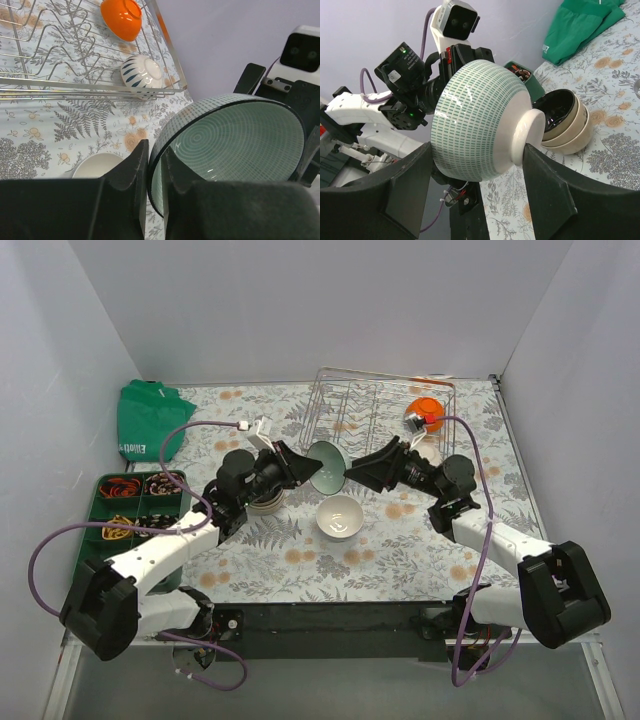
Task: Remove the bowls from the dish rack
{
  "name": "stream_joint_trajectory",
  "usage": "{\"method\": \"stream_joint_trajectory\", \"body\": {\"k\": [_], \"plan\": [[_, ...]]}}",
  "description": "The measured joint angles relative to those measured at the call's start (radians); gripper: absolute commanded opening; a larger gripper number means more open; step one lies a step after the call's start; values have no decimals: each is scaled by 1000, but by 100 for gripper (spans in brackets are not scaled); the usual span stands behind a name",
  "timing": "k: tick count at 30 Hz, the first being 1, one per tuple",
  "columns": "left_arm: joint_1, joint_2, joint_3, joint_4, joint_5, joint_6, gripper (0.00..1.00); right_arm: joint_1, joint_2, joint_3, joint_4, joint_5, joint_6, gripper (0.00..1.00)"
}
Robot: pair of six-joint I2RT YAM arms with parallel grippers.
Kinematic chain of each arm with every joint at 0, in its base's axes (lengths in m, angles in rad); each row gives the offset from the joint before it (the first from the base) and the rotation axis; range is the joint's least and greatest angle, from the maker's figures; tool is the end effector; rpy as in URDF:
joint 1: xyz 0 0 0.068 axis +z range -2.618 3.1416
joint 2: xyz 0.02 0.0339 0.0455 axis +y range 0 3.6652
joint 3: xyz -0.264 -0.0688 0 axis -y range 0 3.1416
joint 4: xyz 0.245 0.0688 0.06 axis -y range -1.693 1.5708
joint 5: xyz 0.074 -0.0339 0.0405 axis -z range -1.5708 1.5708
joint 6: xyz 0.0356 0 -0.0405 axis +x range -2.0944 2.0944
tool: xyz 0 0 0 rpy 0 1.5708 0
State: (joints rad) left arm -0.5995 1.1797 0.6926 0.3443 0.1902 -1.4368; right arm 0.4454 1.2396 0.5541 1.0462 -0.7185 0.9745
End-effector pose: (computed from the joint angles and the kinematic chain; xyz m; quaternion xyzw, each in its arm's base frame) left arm 0.2206 -0.1589 0.2804 -0.2490 0.7126 -0.5925 0.2811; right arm 0.2210 0.1315 0.2901 -0.1399 0.5896 0.6535 0.4536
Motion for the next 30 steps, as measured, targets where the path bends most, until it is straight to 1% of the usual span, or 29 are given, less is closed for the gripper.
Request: {"method": "stream_joint_trajectory", "body": {"k": [1, 3, 4, 9, 12, 13, 14, 18, 21, 25, 27, 30], "plan": [[0, -3, -3, 1, 5, 4, 0, 0, 0, -2, 3, 1, 8, 56], [0, -16, -12, -2, 10, 20, 0, -1, 0, -3, 5, 0, 19, 63], [0, -24, -14, -10, 8, 25, 0, 0, 0, -3, 4, -5, 18, 68], [-7, -77, -14, -105, -19, 70, 0, 12, -9, -8, -34, -21, -27, 80], [-10, -133, -13, -230, -92, 108, 0, 11, -39, -8, -130, 6, -135, 81], [-5, -150, -11, -281, -123, 119, 0, 9, -56, -8, -180, 23, -183, 85], [0, -163, -10, -327, -151, 129, 0, 7, -60, -8, -191, 27, -194, 85], [6, -187, 8, -521, -227, 157, 0, 6, -90, -7, -336, 85, -322, 86], [6, -187, 16, -667, -254, 165, 0, 6, -111, -3, -463, 144, -414, 88], [5, -185, 16, -793, -258, 162, 0, 6, -140, 38, -651, 262, -547, 89], [1, -179, 15, -845, -258, 154, 0, 6, -149, 72, -734, 323, -613, 90], [-10, -161, 10, -891, -262, 137, 0, 6, -161, 103, -813, 397, -678, 90]]}}
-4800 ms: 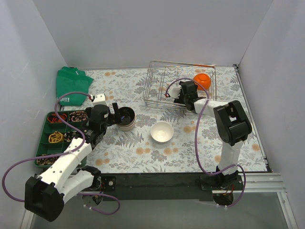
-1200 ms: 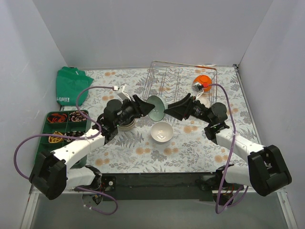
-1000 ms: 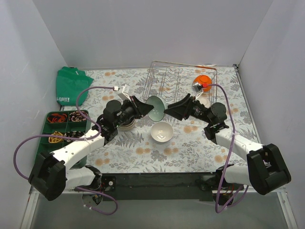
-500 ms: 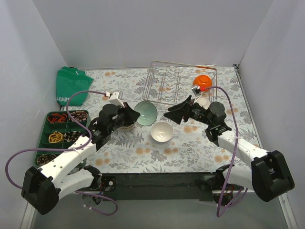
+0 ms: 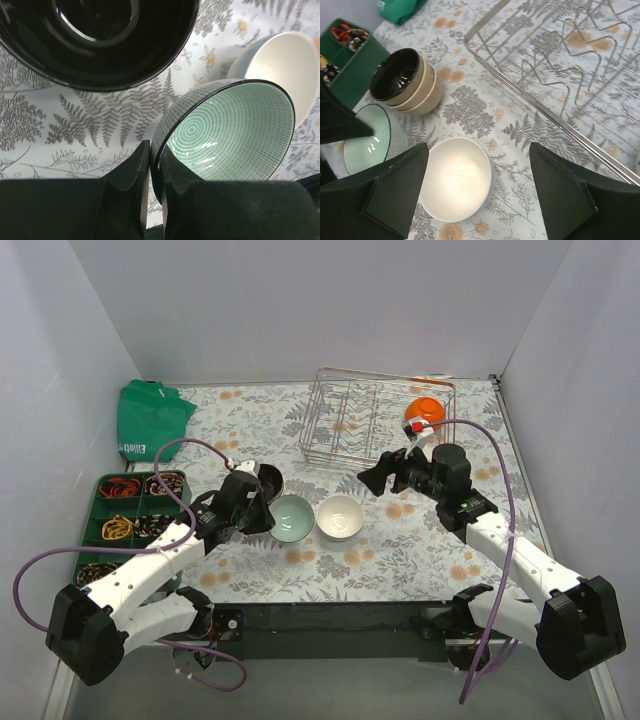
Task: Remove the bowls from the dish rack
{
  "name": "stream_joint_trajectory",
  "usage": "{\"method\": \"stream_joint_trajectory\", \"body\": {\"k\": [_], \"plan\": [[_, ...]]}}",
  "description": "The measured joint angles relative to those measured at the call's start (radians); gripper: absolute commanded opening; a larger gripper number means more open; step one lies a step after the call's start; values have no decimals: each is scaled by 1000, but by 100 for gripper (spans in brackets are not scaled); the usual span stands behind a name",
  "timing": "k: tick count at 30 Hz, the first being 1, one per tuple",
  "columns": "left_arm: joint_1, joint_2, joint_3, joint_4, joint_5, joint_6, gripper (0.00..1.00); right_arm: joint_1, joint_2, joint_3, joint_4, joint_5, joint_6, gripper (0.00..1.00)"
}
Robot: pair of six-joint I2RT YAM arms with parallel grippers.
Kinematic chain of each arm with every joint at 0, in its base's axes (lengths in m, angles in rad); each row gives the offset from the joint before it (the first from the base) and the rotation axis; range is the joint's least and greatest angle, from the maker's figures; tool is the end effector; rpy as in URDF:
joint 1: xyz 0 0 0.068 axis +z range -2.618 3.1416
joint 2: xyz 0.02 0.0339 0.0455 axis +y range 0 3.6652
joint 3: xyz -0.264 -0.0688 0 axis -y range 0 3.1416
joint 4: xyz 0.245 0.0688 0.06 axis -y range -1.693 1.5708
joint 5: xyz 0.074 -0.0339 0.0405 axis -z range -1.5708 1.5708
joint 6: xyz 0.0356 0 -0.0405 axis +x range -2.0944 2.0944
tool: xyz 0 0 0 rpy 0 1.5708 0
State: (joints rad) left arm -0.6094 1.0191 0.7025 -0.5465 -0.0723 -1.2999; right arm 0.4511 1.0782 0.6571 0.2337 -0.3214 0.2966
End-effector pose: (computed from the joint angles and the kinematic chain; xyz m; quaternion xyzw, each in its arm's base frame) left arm 0.1690 -0.1148 0.2359 -0.3290 0.8779 -0.2630 0.2278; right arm 0.2193 0.1187 0.2806 -0.1604 0.7501 0.3447 0.5411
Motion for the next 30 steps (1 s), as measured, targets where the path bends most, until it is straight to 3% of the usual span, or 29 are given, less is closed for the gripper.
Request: {"method": "stream_joint_trajectory", "body": {"k": [8, 15, 23, 30], "plan": [[-58, 69, -42, -29, -43, -59, 1, 0, -19, 5, -108, 125, -88, 91], [-84, 117, -80, -5, -76, -82, 12, 0, -30, 9, -166, 216, -138, 93], [-87, 111, -95, 57, -104, -99, 39, 0, -39, 47, -212, 328, -203, 98], [-87, 0, -100, 44, -138, -109, 61, -14, 6, 121, -243, 493, -264, 98]]}}
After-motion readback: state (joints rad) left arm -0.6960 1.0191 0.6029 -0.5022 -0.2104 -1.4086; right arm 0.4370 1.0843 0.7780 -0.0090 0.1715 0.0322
